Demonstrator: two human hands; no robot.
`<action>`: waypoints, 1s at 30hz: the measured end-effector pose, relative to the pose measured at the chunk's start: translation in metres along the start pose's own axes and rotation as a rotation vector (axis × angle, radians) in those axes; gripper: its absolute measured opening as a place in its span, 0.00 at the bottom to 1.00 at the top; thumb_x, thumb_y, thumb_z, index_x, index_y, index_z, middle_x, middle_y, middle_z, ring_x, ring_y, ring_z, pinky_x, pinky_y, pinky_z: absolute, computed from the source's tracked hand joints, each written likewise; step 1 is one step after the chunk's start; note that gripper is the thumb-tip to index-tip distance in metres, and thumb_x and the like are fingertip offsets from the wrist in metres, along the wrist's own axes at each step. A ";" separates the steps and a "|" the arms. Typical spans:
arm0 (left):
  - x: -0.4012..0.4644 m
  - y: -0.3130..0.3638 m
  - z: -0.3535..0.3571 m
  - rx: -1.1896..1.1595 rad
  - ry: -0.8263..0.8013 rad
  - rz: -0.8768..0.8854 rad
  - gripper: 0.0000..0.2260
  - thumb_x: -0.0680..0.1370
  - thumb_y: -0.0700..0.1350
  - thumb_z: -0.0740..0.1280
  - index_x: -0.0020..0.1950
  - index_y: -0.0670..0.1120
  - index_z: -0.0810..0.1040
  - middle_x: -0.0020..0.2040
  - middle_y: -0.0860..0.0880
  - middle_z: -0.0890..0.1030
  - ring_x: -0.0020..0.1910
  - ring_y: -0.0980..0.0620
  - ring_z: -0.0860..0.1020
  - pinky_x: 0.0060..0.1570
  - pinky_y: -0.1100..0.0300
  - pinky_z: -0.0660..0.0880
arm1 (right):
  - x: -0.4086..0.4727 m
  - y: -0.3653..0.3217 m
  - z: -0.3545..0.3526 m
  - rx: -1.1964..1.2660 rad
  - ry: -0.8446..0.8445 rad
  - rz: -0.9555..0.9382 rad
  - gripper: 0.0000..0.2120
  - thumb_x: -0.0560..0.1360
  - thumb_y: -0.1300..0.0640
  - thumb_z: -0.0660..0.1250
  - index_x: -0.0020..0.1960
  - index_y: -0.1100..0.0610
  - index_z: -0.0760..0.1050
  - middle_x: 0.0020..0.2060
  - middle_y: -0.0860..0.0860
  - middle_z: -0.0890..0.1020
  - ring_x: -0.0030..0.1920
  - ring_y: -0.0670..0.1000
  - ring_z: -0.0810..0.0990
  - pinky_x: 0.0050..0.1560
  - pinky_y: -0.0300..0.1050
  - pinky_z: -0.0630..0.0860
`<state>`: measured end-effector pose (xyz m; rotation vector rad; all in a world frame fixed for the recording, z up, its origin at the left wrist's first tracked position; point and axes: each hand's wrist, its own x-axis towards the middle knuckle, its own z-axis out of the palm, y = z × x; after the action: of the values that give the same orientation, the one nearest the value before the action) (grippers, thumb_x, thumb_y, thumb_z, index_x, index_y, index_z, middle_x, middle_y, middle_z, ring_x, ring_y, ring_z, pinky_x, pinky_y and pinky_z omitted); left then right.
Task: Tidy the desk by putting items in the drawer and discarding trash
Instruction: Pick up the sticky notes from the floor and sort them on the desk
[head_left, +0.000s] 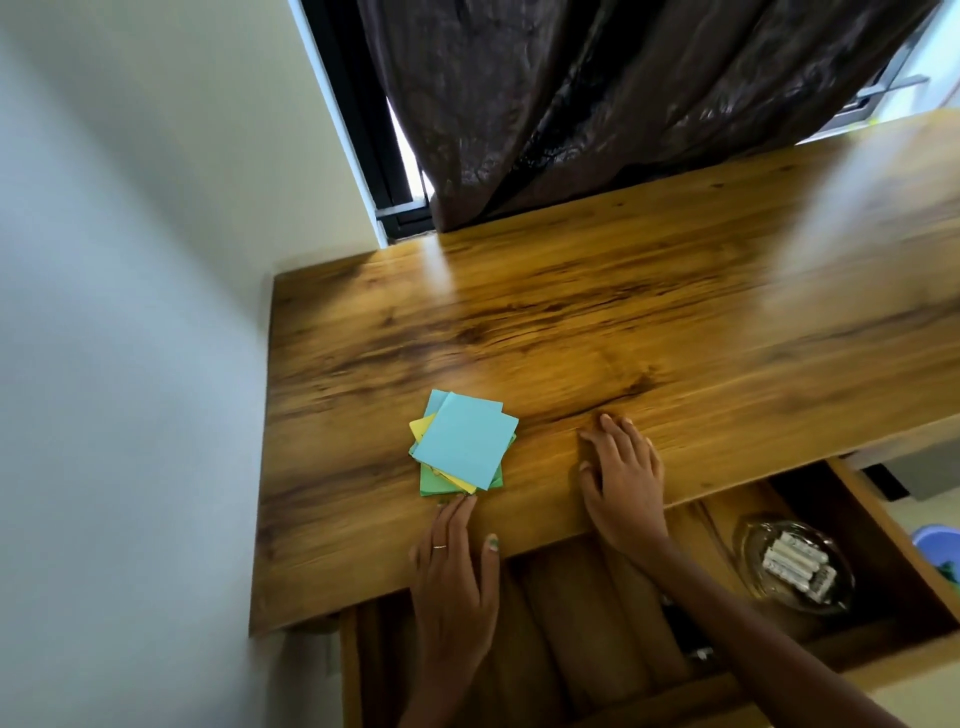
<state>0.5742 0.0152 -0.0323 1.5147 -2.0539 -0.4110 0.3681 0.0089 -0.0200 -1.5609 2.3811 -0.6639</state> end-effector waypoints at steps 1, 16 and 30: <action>0.004 -0.003 -0.004 -0.028 0.031 -0.014 0.21 0.78 0.55 0.56 0.68 0.48 0.70 0.66 0.50 0.75 0.65 0.52 0.71 0.61 0.54 0.69 | 0.001 -0.008 0.004 0.012 -0.008 -0.009 0.26 0.74 0.45 0.48 0.68 0.52 0.67 0.73 0.51 0.63 0.75 0.52 0.53 0.73 0.51 0.48; 0.030 -0.035 -0.034 -0.446 0.159 -0.231 0.17 0.75 0.44 0.62 0.64 0.47 0.72 0.60 0.54 0.76 0.59 0.53 0.74 0.59 0.53 0.73 | 0.002 -0.100 0.051 -0.039 -0.061 -0.147 0.44 0.64 0.28 0.46 0.73 0.52 0.56 0.74 0.53 0.57 0.74 0.53 0.55 0.73 0.51 0.50; 0.041 -0.026 -0.037 -0.550 0.189 -0.373 0.09 0.77 0.39 0.64 0.50 0.53 0.77 0.45 0.58 0.79 0.47 0.59 0.77 0.48 0.62 0.74 | -0.009 -0.099 0.044 0.148 0.026 -0.161 0.24 0.77 0.49 0.47 0.71 0.53 0.65 0.71 0.52 0.67 0.74 0.53 0.58 0.74 0.52 0.53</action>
<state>0.6076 -0.0292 -0.0070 1.5060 -1.3564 -0.8587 0.4709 -0.0271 -0.0115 -1.7013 2.1836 -0.8771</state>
